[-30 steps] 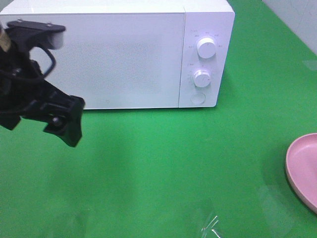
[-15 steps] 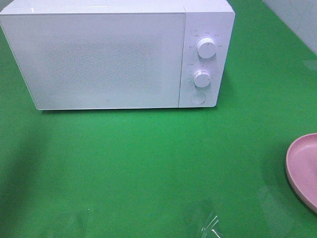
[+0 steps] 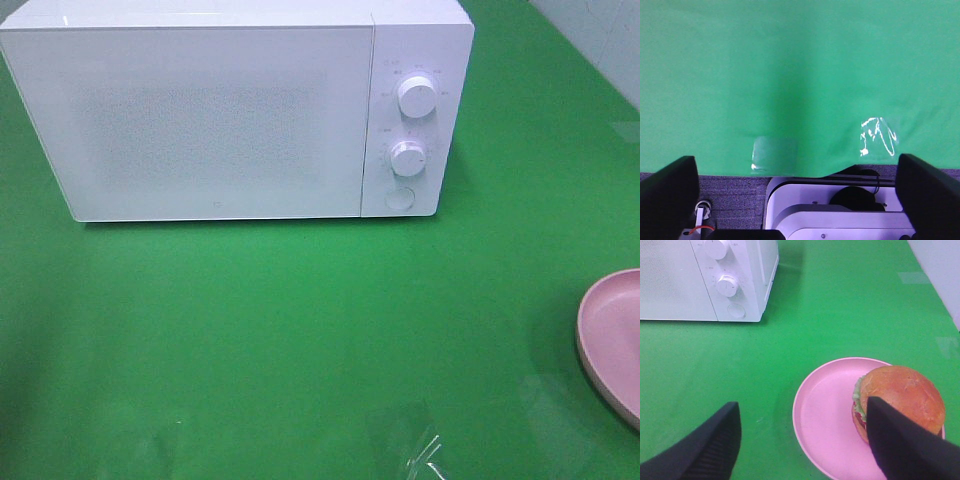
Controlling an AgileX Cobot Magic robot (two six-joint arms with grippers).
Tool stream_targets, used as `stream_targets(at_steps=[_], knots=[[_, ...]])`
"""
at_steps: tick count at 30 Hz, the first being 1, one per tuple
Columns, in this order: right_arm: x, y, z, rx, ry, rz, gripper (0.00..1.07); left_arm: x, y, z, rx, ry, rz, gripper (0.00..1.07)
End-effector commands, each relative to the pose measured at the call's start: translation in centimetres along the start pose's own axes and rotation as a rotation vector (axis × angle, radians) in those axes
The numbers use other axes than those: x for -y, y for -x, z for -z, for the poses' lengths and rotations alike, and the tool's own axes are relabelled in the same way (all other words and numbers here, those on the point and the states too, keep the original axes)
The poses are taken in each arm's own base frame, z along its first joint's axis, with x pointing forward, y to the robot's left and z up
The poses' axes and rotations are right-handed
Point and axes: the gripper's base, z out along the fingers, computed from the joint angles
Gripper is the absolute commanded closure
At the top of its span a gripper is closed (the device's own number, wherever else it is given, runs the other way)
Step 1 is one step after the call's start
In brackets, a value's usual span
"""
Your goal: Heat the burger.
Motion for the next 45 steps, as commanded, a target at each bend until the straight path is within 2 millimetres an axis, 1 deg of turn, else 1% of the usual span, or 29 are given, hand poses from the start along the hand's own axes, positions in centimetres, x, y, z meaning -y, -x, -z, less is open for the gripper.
stream_targets(at_steps=[1, 2, 3, 4, 5, 6, 7, 8, 9, 10, 11, 13, 14, 15, 16, 17, 20, 22, 23, 24, 25, 26, 45], knots=[[0.0, -0.1, 0.4, 0.041, -0.005, 0.008, 0.37, -0.3, -2.7, -0.3, 0.008, 0.009, -0.003, 0.06], [0.0, -0.1, 0.4, 0.041, -0.005, 0.008, 0.37, -0.5, -4.1, -0.5, 0.024, 0.024, -0.011, 0.06], [0.0, -0.1, 0.4, 0.041, -0.005, 0.008, 0.37, -0.5, -4.1, -0.5, 0.024, 0.024, -0.011, 0.06], [0.0, -0.1, 0.4, 0.041, -0.005, 0.008, 0.37, -0.8, -5.3, -0.7, 0.052, 0.037, -0.019, 0.06], [0.0, -0.1, 0.4, 0.041, -0.005, 0.008, 0.37, -0.8, -5.3, -0.7, 0.052, 0.037, -0.019, 0.06], [0.0, -0.1, 0.4, 0.041, -0.005, 0.008, 0.37, -0.9, -6.4, -0.9, 0.089, 0.045, -0.018, 0.06], [0.0, -0.1, 0.4, 0.041, -0.005, 0.008, 0.37, -0.9, -6.4, -0.9, 0.089, 0.045, -0.018, 0.06], [0.0, -0.1, 0.4, 0.041, -0.005, 0.008, 0.37, -0.9, -6.6, -0.4, 0.135, 0.042, -0.020, 0.06], [0.0, -0.1, 0.4, 0.041, -0.005, 0.008, 0.37, -0.9, -6.6, -0.4, 0.135, 0.042, -0.020, 0.06], [0.0, -0.1, 0.4, 0.041, -0.005, 0.008, 0.37, -0.8, -7.2, 0.3, 0.203, 0.034, -0.026, 0.06], [0.0, -0.1, 0.4, 0.041, -0.005, 0.008, 0.37, -0.8, -7.2, 0.3, 0.203, 0.034, -0.026, 0.06], [0.0, -0.1, 0.4, 0.041, -0.005, 0.008, 0.37, -0.8, -8.5, 1.3, 0.314, 0.040, -0.043, 0.06], [0.0, -0.1, 0.4, 0.041, -0.005, 0.008, 0.37, -0.8, -8.5, 1.3, 0.314, 0.040, -0.043, 0.06], [0.0, -0.1, 0.4, 0.041, -0.005, 0.008, 0.37, -0.9, -9.3, 1.9, 0.387, 0.055, -0.054, 0.06], [0.0, -0.1, 0.4, 0.041, -0.005, 0.008, 0.37, -0.9, -9.3, 1.9, 0.387, 0.055, -0.054, 0.06], [0.0, -0.1, 0.4, 0.041, -0.005, 0.008, 0.37, -1.1, -10.2, 2.5, 0.458, 0.080, -0.075, 0.06], [0.0, -0.1, 0.4, 0.041, -0.005, 0.008, 0.37, -1.2, -10.5, 2.7, 0.495, 0.093, -0.080, 0.06], [0.0, -0.1, 0.4, 0.041, -0.005, 0.008, 0.37, -1.5, -12.3, 3.1, 0.662, 0.118, -0.098, 0.07], [0.0, -0.1, 0.4, 0.041, -0.005, 0.008, 0.37, -1.5, -12.3, 3.1, 0.662, 0.118, -0.098, 0.07], [0.0, -0.1, 0.4, 0.041, -0.005, 0.008, 0.37, -1.6, -13.3, 3.4, 0.732, 0.120, -0.103, 0.07], [0.0, -0.1, 0.4, 0.041, -0.005, 0.008, 0.37, -1.6, -13.3, 3.4, 0.732, 0.120, -0.103, 0.07], [0.0, -0.1, 0.4, 0.041, -0.005, 0.008, 0.37, -1.5, -14.1, 3.7, 0.780, 0.110, -0.100, 0.07], [0.0, -0.1, 0.4, 0.041, -0.005, 0.007, 0.37, -1.5, -13.9, 3.7, 0.773, 0.106, -0.104, 0.07]])
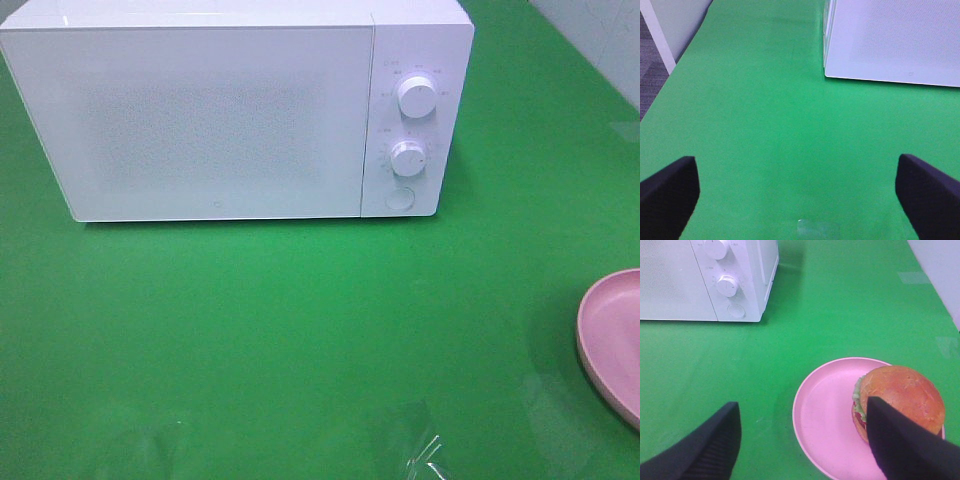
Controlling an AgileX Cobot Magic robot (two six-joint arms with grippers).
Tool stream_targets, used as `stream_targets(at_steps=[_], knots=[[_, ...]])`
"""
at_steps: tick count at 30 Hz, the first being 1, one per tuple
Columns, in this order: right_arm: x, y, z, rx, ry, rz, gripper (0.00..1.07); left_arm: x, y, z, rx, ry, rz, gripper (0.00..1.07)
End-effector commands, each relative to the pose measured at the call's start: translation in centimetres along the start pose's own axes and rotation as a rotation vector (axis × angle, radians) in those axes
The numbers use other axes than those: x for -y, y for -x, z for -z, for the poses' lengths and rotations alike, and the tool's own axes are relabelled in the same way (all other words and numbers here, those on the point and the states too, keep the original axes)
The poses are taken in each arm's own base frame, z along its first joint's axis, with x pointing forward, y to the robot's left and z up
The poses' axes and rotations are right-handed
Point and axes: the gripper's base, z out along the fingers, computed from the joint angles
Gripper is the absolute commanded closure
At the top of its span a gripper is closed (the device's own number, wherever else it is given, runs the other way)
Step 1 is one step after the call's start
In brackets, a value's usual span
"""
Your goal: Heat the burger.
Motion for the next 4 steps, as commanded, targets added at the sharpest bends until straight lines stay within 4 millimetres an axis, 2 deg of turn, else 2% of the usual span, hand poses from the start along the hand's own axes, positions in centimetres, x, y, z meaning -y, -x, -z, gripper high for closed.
stream_targets(at_steps=[1, 4], knots=[[0.01, -0.06, 0.38, 0.041, -0.005, 0.007, 0.37, 0.06, -0.03, 0.28, 0.039, -0.004, 0.004, 0.07], [0.01, -0.06, 0.38, 0.041, -0.005, 0.007, 0.37, 0.06, -0.03, 0.28, 0.039, -0.004, 0.004, 0.07]])
